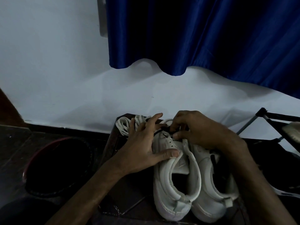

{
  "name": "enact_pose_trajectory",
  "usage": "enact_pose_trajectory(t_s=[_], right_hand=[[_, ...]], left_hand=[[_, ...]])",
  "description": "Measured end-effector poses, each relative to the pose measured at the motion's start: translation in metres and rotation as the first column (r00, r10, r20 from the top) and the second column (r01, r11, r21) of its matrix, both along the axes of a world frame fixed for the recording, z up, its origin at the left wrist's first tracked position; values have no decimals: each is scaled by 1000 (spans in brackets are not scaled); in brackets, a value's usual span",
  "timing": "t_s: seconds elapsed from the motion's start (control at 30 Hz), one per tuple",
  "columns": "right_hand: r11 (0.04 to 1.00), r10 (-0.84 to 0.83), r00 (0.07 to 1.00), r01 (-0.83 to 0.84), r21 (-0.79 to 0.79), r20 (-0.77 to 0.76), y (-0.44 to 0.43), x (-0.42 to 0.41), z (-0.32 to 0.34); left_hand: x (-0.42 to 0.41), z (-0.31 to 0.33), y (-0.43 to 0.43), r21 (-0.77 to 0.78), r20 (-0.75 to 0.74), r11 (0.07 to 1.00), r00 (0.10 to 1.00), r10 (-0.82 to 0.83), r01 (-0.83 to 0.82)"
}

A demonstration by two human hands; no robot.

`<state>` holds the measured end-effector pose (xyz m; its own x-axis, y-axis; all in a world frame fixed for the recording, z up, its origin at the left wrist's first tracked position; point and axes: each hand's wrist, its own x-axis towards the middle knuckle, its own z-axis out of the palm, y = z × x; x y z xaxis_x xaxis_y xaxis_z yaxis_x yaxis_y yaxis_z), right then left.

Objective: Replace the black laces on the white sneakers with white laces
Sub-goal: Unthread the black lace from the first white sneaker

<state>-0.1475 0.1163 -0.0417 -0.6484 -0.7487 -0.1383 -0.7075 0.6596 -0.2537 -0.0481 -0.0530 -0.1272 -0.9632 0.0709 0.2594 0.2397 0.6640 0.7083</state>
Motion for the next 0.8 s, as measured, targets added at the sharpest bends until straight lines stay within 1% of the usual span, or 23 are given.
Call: enact_pose_trajectory(t_s=[0.1, 0.17, 0.2, 0.27, 0.3, 0.33, 0.37, 0.43, 0.47, 0.53, 0.6, 0.67, 0.8], right_hand=[[1000, -20, 1000, 20, 1, -20, -4, 1, -3], [998, -38, 995, 42, 43, -92, -8, 4, -5], [994, -29, 982, 48, 97, -189, -9, 5, -5], [977, 32, 897, 65, 202, -441, -4, 6, -5], [974, 19, 857, 100, 203, -514, 2, 5, -4], [977, -27, 841, 137, 164, -540, 7, 3, -4], [984, -92, 850, 158, 85, -519, 12, 0, -2], [983, -181, 915, 157, -97, -359, 14, -3, -3], [983, -163, 949, 133, -126, -270, 12, -4, -5], [991, -82, 983, 64, -115, -162, 7, -7, -12], [993, -70, 987, 54, -108, -148, 3, -9, -16], [994, -58, 980, 40, -102, -189, 1, -12, -16], [997, -44, 978, 29, -75, -202, 1, -12, -17]], left_hand=[[0, -1, -1, 3, -7, 1000, 1000, 0, 0], [-1, -2, -1, 0, -9, 1000, 1000, 1, -1], [-2, -2, -1, 0, -13, 1000, 1000, 0, 0], [-3, -3, -1, 3, -19, 1000, 1000, -1, 1], [-3, -4, -1, 1, -21, 1000, 1000, -2, 2], [-3, -4, 0, -1, -23, 1000, 1000, -6, 6], [-3, -5, 0, 3, -25, 1000, 1000, -10, 11], [-2, -5, -1, 36, -29, 999, 999, -24, 25], [-2, -3, -2, 68, -34, 997, 999, -27, 30], [-2, -1, -7, 183, -70, 983, 998, -1, 14], [-3, 3, -14, 323, -142, 946, 986, 88, -38], [-4, 6, -22, 438, -191, 894, 962, 197, -96], [1, 11, -32, 543, -234, 823, 912, 337, -165]])
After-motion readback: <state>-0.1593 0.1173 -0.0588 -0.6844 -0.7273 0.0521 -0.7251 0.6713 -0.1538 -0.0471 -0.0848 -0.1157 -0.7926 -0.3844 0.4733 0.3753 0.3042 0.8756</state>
